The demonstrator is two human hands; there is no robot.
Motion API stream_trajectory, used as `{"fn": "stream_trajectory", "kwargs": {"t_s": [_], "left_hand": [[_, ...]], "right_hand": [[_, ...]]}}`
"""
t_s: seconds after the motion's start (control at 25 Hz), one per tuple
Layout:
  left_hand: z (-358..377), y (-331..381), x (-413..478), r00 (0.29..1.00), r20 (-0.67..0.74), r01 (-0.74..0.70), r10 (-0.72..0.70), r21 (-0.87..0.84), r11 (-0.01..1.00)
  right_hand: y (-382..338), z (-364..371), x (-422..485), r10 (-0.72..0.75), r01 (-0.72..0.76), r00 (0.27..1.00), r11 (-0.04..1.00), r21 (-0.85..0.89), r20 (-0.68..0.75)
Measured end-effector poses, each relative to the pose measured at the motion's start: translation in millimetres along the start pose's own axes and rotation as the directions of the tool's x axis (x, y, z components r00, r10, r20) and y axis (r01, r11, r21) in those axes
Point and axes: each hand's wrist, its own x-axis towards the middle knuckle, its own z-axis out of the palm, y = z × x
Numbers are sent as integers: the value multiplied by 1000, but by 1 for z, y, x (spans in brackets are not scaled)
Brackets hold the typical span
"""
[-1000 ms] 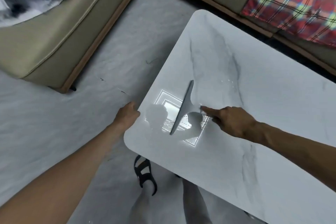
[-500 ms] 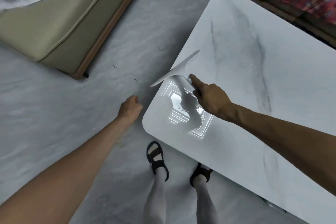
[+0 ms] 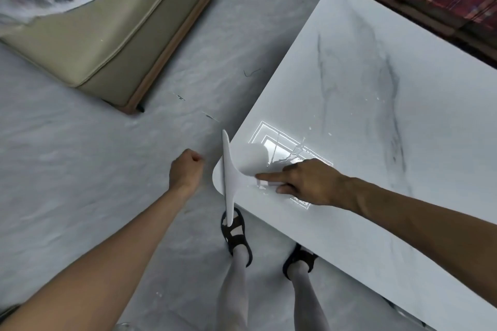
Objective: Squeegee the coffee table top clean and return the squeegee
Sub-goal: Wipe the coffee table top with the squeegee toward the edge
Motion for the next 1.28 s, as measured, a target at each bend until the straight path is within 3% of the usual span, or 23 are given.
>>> {"fn": "stream_trajectory", "kwargs": {"t_s": [0.12,0.24,0.48,0.64,0.84,1.0,1.16,1.28], "left_hand": [[2,-11,-1,995,-98,0,9,93,996],[17,-11,-10,992,-103,-64,80,150,987],[63,23,-36,934,126,-355,333,250,901],[79,43,-42,917,196,-391,347,276,878],[72,38,-44,959,131,-277,253,217,936],[66,25,-48,964,110,-263,241,285,922],[88,27,-59,926,204,-372,318,350,860],[110,38,-65,902,324,-405,286,402,821]], "right_hand": [[-21,20,37,-65,66,998,997,-29,5],[2,29,17,-14,9,997,998,-66,-79],[84,12,-92,267,-269,961,963,-26,-73],[112,2,-144,390,-391,916,920,6,-89],[74,14,-100,217,-210,969,975,74,-121],[19,50,-39,80,-76,996,993,88,-43],[45,67,-71,90,-84,989,995,58,-114],[87,62,-130,190,-188,975,982,35,-117]]}}
